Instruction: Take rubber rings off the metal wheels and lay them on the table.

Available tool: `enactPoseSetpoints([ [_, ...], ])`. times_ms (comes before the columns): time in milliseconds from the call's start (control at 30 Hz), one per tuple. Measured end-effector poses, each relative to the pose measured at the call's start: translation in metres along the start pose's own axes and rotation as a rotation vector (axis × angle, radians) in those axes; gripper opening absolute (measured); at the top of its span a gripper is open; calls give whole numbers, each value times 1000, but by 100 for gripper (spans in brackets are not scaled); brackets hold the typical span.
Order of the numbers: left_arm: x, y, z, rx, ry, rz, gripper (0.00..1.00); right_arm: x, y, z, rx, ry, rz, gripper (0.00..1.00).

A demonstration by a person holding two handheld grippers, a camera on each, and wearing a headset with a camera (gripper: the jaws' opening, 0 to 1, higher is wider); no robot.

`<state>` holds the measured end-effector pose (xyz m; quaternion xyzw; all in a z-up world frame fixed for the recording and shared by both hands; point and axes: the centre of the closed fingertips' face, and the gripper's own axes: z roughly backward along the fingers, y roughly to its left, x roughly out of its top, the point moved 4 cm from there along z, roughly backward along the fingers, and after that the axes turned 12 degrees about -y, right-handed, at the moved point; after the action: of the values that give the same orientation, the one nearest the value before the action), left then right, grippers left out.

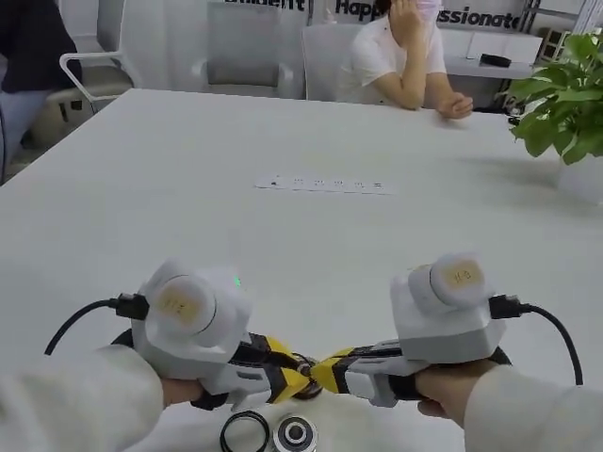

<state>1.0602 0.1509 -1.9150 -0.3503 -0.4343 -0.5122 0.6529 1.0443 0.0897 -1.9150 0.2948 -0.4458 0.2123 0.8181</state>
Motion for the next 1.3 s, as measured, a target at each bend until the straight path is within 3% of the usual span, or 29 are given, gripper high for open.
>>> enactPoseSetpoints([
  [200, 12, 1, 5, 7, -29, 32, 12, 1, -4, 2, -17, -4, -16, 0],
  [367, 22, 2, 9, 22, -54, 56, 22, 3, -7, 4, -28, -14, -36, 0],
  [433, 27, 1, 10, 22, -68, 36, 28, 4, -7, 5, -32, -20, -47, 0],
  [600, 39, 1, 13, 20, -96, 17, 30, 6, -9, 6, -39, -30, -60, 0],
  [800, 47, -2, 22, -4, -94, -46, 48, 11, -9, 9, -45, -51, -87, 0],
  [1067, 61, -2, 38, -18, -118, -77, 55, 18, -13, 14, -61, -89, -129, 0],
  [1300, 62, -4, 57, -29, -120, -85, 58, 26, -12, 17, -55, -128, -176, 0],
])
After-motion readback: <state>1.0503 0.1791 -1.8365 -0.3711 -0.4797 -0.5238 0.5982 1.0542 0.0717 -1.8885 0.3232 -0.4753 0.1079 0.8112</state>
